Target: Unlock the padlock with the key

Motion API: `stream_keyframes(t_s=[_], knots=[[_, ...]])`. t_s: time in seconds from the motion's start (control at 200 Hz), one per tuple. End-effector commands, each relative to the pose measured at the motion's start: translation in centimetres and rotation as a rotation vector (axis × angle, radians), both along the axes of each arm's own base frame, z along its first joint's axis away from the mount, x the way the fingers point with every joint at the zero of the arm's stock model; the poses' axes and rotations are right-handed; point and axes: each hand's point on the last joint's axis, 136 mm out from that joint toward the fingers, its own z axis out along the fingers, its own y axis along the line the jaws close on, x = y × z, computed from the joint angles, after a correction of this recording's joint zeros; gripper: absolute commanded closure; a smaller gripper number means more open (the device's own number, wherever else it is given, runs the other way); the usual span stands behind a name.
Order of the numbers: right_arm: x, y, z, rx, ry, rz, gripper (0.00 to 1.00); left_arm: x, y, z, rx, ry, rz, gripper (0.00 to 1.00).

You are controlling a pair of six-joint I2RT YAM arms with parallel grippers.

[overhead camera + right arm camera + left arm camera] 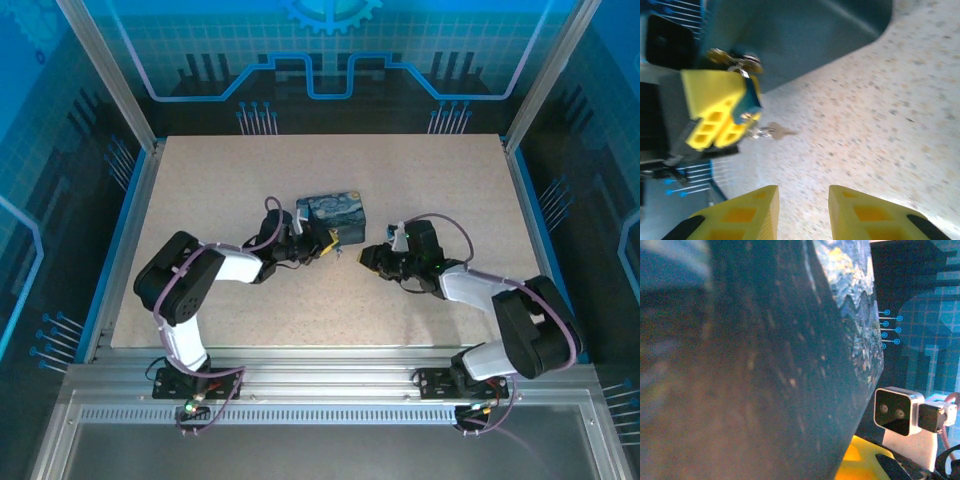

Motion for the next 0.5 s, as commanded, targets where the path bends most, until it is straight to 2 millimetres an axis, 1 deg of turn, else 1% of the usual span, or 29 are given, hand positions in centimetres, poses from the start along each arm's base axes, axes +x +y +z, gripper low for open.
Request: stream_keyframes(t_s=[0.0, 0.155, 0.29, 0.41, 0.495], knots=[[-1.4, -1.4, -0.6, -0.204, -0.036, 0.08, 0.67, 0.0, -0.9, 2.7, 0.01, -0.06, -0.037, 1.0], [-1.3, -0.8, 1.1, -0.332, -0.134, 0.163, 0.67, -0.2, -1.1, 2.9, 0.022, -0.052, -0.045, 1.0], [-0.9, 0.3, 2.2, -0.399, -0.199, 0.224, 0.63, -0.2, -1.3, 2.9, 0.024, -0.046, -0.047, 1.0], [-0.3, 1.3, 2.7, -0.446, -0.235, 0.263, 0.6, -0.1, -1.3, 2.9, 0.023, -0.046, -0.048, 1.0], [0.2, 1.9, 2.5, -0.458, -0.245, 0.279, 0.58, -0.1, -1.4, 2.8, 0.019, -0.042, -0.049, 1.0]])
